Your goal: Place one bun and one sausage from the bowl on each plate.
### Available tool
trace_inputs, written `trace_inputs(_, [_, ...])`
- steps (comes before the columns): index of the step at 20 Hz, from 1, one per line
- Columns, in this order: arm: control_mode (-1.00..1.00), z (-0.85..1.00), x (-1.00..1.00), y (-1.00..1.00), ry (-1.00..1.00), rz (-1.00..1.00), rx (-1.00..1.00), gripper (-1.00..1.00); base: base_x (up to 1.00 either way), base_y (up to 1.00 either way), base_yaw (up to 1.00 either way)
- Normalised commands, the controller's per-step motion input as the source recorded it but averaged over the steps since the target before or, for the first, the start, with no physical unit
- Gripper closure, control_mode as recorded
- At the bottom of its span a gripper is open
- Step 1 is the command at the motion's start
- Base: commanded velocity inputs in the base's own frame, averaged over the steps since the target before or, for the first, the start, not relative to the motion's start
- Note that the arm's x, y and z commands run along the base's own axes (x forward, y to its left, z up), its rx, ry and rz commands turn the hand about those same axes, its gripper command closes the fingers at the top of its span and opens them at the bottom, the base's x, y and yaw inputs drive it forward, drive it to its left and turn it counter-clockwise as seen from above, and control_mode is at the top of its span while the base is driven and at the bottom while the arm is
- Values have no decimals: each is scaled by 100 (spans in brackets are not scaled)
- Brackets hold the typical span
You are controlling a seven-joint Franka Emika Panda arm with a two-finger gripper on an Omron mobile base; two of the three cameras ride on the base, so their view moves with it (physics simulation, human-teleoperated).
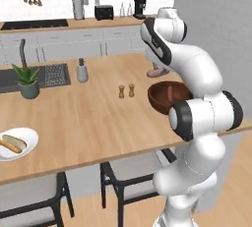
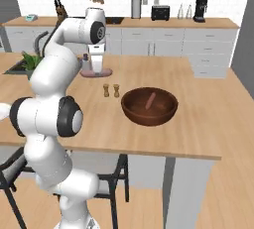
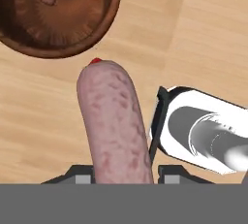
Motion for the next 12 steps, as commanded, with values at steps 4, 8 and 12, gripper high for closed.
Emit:
trace_inputs(4, [100,0,0,0,0,0,0,100,-7,100,22])
trace_inputs(8, [100,0,0,0,0,0,0,100,-19,100,23])
trace_inputs(12, [100,0,0,0,0,0,0,100,-11,100,20])
